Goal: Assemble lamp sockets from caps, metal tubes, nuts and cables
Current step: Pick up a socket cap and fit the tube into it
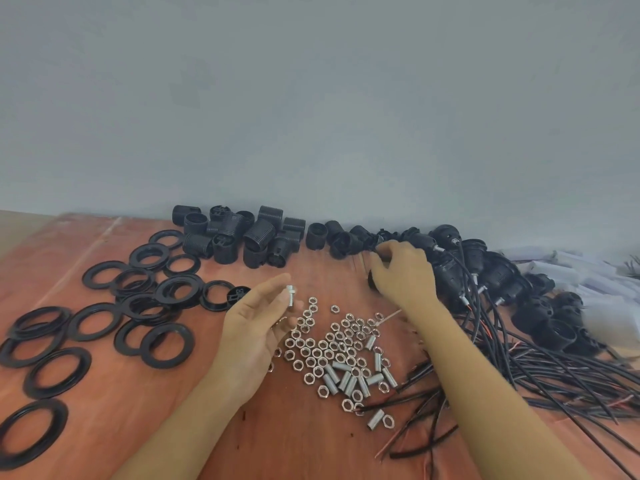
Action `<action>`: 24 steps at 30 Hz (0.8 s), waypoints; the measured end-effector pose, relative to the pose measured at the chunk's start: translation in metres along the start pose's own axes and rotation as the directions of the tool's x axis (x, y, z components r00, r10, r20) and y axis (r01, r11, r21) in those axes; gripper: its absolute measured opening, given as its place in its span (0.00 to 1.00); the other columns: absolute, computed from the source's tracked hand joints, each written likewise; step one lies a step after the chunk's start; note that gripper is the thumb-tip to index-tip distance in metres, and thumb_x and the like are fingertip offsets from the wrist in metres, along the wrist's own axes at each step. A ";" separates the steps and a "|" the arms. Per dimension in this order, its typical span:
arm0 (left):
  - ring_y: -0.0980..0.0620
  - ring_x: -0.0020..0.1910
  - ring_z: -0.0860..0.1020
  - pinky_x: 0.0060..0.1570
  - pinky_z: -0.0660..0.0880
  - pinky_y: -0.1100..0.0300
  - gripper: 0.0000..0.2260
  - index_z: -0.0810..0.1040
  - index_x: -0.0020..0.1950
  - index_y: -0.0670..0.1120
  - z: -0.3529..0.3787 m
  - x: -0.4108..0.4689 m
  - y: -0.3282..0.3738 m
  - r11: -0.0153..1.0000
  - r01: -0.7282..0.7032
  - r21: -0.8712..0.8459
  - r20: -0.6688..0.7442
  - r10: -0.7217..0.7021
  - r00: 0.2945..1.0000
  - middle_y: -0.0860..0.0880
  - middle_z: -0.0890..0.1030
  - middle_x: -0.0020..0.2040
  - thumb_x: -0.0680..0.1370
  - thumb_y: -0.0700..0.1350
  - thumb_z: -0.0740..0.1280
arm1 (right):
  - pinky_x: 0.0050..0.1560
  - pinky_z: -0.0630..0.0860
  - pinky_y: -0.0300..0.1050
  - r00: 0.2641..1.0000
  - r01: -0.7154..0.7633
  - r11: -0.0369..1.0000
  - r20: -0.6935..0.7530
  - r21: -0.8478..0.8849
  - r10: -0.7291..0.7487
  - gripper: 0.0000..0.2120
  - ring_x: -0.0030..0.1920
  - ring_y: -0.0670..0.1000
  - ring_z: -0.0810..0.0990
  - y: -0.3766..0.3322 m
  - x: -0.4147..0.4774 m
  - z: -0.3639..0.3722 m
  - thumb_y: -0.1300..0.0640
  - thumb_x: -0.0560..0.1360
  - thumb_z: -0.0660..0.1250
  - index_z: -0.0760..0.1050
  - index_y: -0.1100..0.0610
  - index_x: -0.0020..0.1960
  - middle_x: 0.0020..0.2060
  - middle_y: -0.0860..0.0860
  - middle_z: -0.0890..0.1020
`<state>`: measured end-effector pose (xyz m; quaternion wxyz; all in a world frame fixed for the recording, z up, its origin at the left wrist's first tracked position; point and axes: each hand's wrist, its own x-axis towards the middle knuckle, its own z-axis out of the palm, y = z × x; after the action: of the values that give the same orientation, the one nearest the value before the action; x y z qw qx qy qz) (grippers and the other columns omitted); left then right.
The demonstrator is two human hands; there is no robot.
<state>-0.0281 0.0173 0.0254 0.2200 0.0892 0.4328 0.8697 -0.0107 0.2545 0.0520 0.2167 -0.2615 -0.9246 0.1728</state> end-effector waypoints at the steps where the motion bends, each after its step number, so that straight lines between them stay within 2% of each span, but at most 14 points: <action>1: 0.53 0.40 0.82 0.37 0.79 0.64 0.11 0.84 0.53 0.45 -0.001 0.001 0.000 1.000 -0.002 -0.001 -0.012 0.002 1.000 0.46 0.83 0.43 0.71 0.39 0.70 | 0.61 0.73 0.56 0.995 -0.060 0.997 0.074 -0.052 0.064 0.15 0.60 0.61 0.75 0.003 0.015 0.001 0.51 0.78 0.62 0.78 0.56 0.60 0.59 0.56 0.80; 4: 0.54 0.39 0.81 0.38 0.79 0.64 0.12 0.84 0.52 0.45 -0.004 0.003 0.003 1.000 0.013 -0.020 -0.023 -0.013 1.000 0.46 0.82 0.44 0.70 0.39 0.70 | 0.62 0.73 0.56 0.950 -0.196 0.979 0.237 -0.054 0.204 0.16 0.62 0.62 0.74 0.008 0.039 0.010 0.54 0.77 0.62 0.75 0.60 0.62 0.62 0.60 0.77; 7: 0.54 0.39 0.81 0.37 0.79 0.64 0.12 0.84 0.53 0.44 -0.006 0.004 0.005 0.999 0.017 -0.031 -0.035 -0.018 0.999 0.45 0.82 0.44 0.70 0.39 0.70 | 0.60 0.74 0.56 0.928 -0.296 0.954 0.221 -0.051 0.300 0.21 0.63 0.63 0.74 0.006 0.048 0.017 0.54 0.75 0.63 0.69 0.60 0.66 0.63 0.61 0.75; 10: 0.54 0.38 0.81 0.37 0.79 0.64 0.13 0.83 0.54 0.43 -0.006 0.004 0.004 0.999 0.012 -0.037 -0.035 -0.013 0.999 0.45 0.82 0.42 0.70 0.39 0.70 | 0.56 0.74 0.55 0.913 -0.331 0.935 0.207 -0.131 0.352 0.26 0.62 0.64 0.75 0.000 0.053 0.017 0.51 0.75 0.65 0.64 0.62 0.68 0.64 0.61 0.74; 14: 0.53 0.39 0.81 0.37 0.79 0.63 0.15 0.81 0.56 0.42 -0.004 0.002 0.003 1.000 0.017 -0.007 -0.021 -0.017 1.000 0.44 0.82 0.42 0.70 0.39 0.71 | 0.57 0.75 0.54 0.908 -0.300 0.931 0.236 -0.207 0.345 0.23 0.62 0.62 0.76 -0.001 0.059 0.016 0.54 0.75 0.63 0.67 0.60 0.69 0.64 0.60 0.75; 19: 0.53 0.37 0.80 0.37 0.79 0.63 0.15 0.81 0.55 0.41 -0.004 0.002 0.002 1.000 0.016 0.000 -0.014 -0.016 1.000 0.46 0.81 0.42 0.69 0.39 0.71 | 0.55 0.74 0.54 0.910 -0.262 0.926 0.249 -0.272 0.330 0.23 0.63 0.62 0.75 0.002 0.059 0.017 0.53 0.76 0.62 0.65 0.59 0.69 0.65 0.59 0.74; 22: 0.54 0.36 0.80 0.36 0.79 0.64 0.14 0.82 0.54 0.42 -0.003 0.001 0.001 1.000 0.006 0.020 -0.006 -0.006 1.000 0.48 0.82 0.41 0.69 0.40 0.71 | 0.52 0.75 0.52 0.935 -0.237 0.936 0.199 -0.261 0.292 0.20 0.59 0.61 0.77 0.005 0.058 0.018 0.54 0.76 0.64 0.69 0.59 0.65 0.61 0.58 0.76; 24: 0.54 0.37 0.80 0.37 0.79 0.64 0.14 0.82 0.53 0.42 -0.003 0.001 0.001 1.000 0.000 0.030 -0.004 0.001 1.000 0.48 0.82 0.42 0.69 0.40 0.71 | 0.50 0.76 0.51 0.965 -0.220 0.962 0.104 -0.164 0.239 0.18 0.57 0.61 0.78 0.007 0.055 0.014 0.52 0.77 0.65 0.71 0.58 0.63 0.58 0.58 0.78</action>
<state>-0.0306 0.0150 0.0242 0.2176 0.0911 0.4464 0.8632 -0.0575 0.2879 0.0542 0.1175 -0.3717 -0.9099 0.1420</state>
